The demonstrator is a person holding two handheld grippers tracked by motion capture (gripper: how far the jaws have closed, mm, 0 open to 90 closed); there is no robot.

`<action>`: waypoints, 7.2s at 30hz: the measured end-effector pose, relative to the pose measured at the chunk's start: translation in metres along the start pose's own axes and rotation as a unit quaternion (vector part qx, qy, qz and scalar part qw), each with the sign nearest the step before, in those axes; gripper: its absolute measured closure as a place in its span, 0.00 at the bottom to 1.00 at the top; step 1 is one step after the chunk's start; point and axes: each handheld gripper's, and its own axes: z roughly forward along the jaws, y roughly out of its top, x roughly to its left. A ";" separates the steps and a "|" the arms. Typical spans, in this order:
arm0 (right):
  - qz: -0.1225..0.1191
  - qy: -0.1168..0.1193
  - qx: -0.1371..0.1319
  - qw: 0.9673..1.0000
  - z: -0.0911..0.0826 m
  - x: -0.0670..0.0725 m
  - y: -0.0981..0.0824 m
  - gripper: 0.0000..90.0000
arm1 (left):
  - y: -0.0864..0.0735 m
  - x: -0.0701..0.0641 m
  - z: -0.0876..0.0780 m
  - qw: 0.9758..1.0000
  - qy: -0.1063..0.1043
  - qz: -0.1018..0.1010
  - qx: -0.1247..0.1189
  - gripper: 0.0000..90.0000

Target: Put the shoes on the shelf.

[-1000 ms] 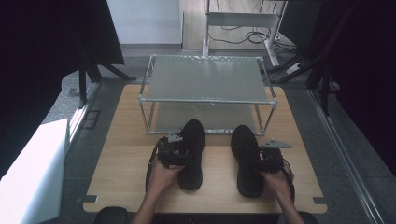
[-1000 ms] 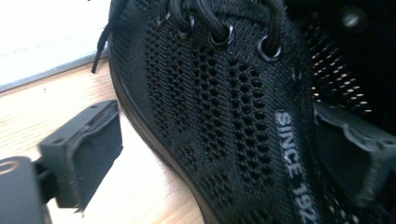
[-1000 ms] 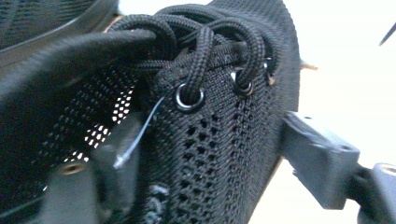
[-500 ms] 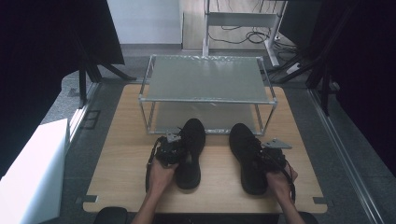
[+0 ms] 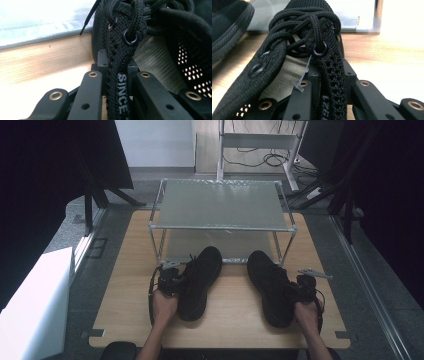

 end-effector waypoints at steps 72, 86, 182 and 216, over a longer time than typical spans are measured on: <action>0.184 0.258 -0.122 0.941 -0.019 0.086 0.100 0.85 | 0.075 -0.030 -0.088 0.964 -0.108 -0.127 -0.205 0.91; 0.207 0.223 -0.126 0.944 0.005 0.081 0.140 0.85 | 0.116 -0.023 -0.074 0.963 -0.075 -0.152 -0.210 0.91; 0.026 0.103 -0.122 0.987 0.055 0.107 0.257 0.48 | 0.244 -0.019 -0.028 0.985 0.007 -0.092 -0.148 0.47; -0.012 0.202 -0.112 0.973 0.017 0.101 0.139 1.00 | 0.129 -0.023 -0.051 0.988 -0.064 -0.013 -0.143 0.99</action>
